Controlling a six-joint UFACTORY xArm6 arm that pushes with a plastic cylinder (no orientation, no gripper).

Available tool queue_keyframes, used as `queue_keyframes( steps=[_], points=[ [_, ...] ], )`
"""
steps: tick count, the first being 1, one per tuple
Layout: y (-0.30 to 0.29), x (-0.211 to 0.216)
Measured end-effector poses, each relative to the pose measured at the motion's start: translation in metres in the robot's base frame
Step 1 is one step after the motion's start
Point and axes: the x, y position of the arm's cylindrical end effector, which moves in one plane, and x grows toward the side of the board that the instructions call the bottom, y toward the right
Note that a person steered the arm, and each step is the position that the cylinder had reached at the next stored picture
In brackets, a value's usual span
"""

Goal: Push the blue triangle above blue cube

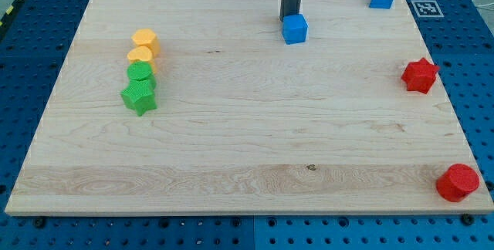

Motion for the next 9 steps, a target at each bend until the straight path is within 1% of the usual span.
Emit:
queue_keyframes(
  steps=[1,2,3,4,5,6,7,8,9],
  points=[
    [0.000,-0.012],
    [0.013,-0.050],
    [0.066,-0.083],
    [0.139,-0.090],
    [0.196,-0.093],
    [0.264,-0.093],
    [0.252,-0.093],
    [0.209,-0.092],
    [0.198,-0.082]
  ],
)
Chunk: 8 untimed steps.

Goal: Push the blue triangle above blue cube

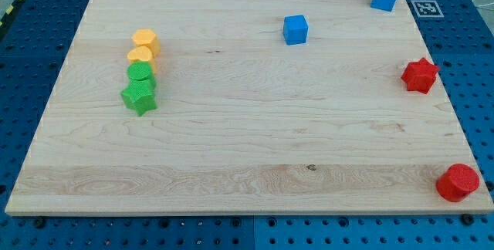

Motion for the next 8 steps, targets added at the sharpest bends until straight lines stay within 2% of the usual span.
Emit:
queue_keyframes(
  steps=[2,3,5,8],
  points=[
    [-0.011,0.043],
    [-0.041,0.050],
    [-0.051,0.040],
    [-0.088,0.055]
  ],
)
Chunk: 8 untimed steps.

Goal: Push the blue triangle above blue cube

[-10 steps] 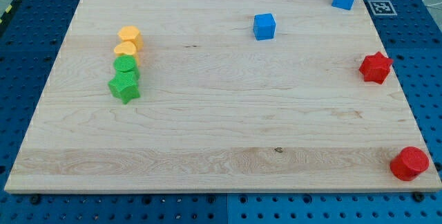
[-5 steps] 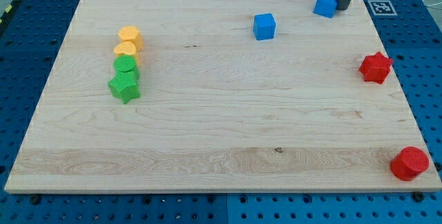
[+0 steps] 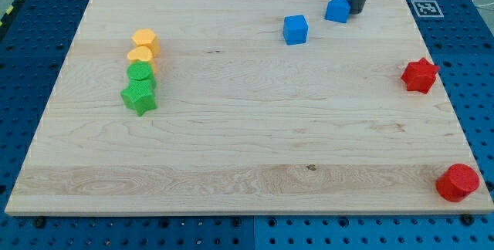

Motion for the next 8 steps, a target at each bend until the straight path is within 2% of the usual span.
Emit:
queue_keyframes(
  steps=[5,8],
  points=[
    [-0.063,0.004],
    [-0.066,0.025]
  ],
)
